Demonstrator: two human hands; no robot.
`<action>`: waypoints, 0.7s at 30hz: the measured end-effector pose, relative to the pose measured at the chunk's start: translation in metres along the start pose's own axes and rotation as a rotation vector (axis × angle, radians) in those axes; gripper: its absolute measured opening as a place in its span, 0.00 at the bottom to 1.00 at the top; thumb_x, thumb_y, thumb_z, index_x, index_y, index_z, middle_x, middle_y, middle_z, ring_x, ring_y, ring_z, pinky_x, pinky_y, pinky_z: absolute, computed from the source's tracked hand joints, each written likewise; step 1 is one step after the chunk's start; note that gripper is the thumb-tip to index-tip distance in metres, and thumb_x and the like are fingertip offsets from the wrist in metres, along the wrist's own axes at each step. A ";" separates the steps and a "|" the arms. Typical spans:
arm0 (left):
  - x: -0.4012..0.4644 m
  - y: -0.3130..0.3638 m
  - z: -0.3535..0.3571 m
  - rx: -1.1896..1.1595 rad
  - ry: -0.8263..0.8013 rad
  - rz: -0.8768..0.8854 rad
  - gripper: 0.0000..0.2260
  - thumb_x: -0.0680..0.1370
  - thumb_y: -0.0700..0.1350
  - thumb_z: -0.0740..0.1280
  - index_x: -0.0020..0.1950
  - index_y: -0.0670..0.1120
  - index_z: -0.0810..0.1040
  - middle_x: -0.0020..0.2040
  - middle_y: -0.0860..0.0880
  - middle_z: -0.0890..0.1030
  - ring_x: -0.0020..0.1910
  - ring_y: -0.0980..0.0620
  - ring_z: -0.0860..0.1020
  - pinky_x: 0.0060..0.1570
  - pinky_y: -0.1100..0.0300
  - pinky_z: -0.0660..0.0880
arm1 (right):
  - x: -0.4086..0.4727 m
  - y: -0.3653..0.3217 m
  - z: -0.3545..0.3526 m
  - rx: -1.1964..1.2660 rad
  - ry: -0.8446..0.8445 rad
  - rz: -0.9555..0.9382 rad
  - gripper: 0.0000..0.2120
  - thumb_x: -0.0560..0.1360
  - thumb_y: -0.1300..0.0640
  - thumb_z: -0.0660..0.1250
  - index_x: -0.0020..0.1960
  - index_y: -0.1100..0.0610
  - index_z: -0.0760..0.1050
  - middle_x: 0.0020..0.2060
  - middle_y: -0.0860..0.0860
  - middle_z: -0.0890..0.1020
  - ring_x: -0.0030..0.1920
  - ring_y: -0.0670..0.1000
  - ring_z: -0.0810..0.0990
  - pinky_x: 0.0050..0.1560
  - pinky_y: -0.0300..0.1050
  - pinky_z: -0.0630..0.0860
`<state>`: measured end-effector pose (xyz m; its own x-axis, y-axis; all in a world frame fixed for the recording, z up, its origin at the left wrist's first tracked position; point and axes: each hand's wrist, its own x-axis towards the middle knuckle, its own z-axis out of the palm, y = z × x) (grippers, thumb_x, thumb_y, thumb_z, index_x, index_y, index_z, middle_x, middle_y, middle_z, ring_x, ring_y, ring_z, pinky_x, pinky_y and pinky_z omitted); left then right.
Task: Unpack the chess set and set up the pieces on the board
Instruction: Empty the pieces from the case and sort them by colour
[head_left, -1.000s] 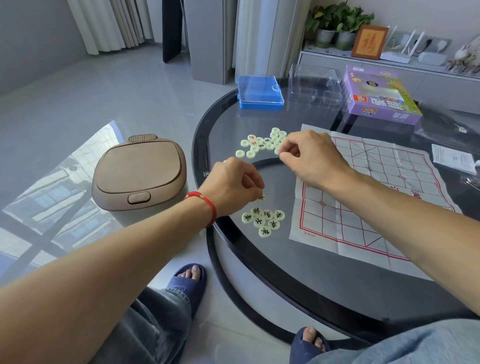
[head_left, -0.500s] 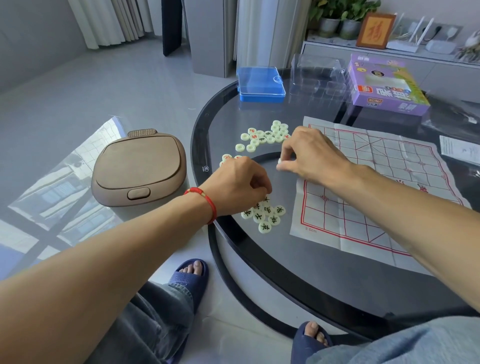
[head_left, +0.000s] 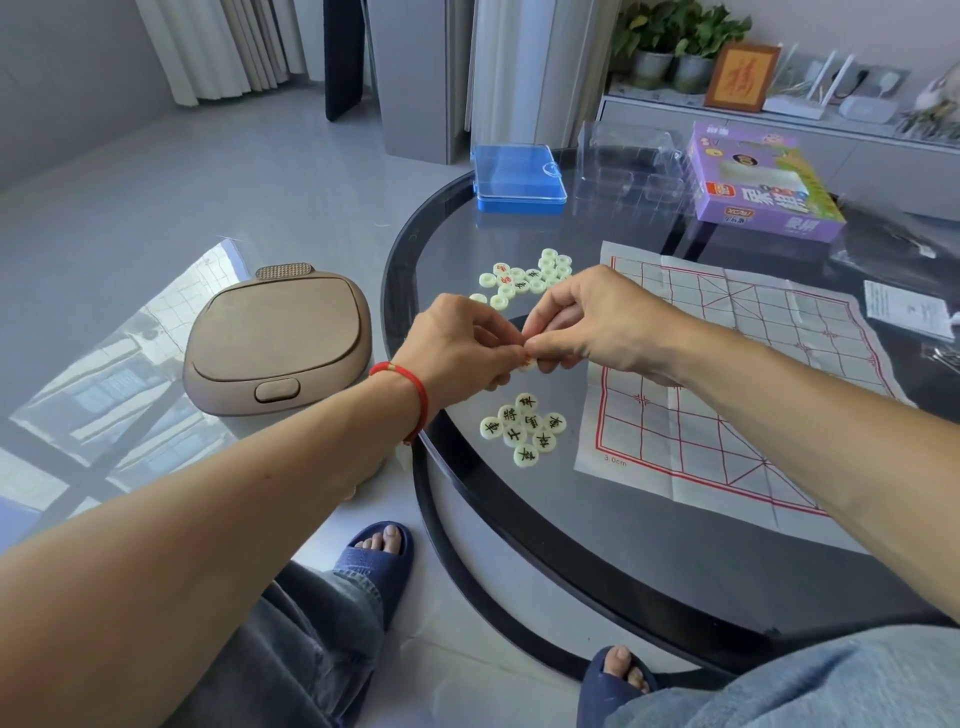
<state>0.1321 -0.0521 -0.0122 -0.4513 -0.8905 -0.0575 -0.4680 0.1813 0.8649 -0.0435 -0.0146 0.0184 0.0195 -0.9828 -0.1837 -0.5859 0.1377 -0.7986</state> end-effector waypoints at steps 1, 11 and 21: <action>0.001 0.000 0.000 -0.007 -0.002 -0.013 0.03 0.74 0.42 0.75 0.45 0.44 0.85 0.33 0.48 0.84 0.31 0.54 0.82 0.39 0.57 0.82 | 0.000 0.000 0.001 0.002 0.001 -0.002 0.05 0.74 0.64 0.76 0.49 0.62 0.83 0.37 0.56 0.87 0.38 0.50 0.87 0.37 0.36 0.80; -0.003 -0.013 -0.014 0.558 0.111 0.135 0.07 0.73 0.36 0.69 0.41 0.46 0.84 0.39 0.50 0.83 0.41 0.48 0.81 0.42 0.58 0.76 | 0.024 0.019 0.017 -0.659 0.118 -0.160 0.24 0.81 0.56 0.62 0.77 0.47 0.68 0.57 0.51 0.79 0.57 0.54 0.77 0.60 0.54 0.76; 0.007 -0.021 -0.008 0.624 0.229 0.197 0.05 0.74 0.44 0.73 0.45 0.47 0.78 0.40 0.51 0.77 0.44 0.46 0.76 0.41 0.56 0.69 | 0.028 0.021 0.017 -0.800 0.165 -0.228 0.09 0.78 0.49 0.72 0.52 0.54 0.81 0.50 0.50 0.75 0.50 0.56 0.78 0.50 0.52 0.77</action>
<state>0.1451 -0.0659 -0.0268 -0.4328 -0.8696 0.2375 -0.7746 0.4935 0.3955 -0.0416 -0.0375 -0.0128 0.1251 -0.9898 0.0681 -0.9798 -0.1340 -0.1485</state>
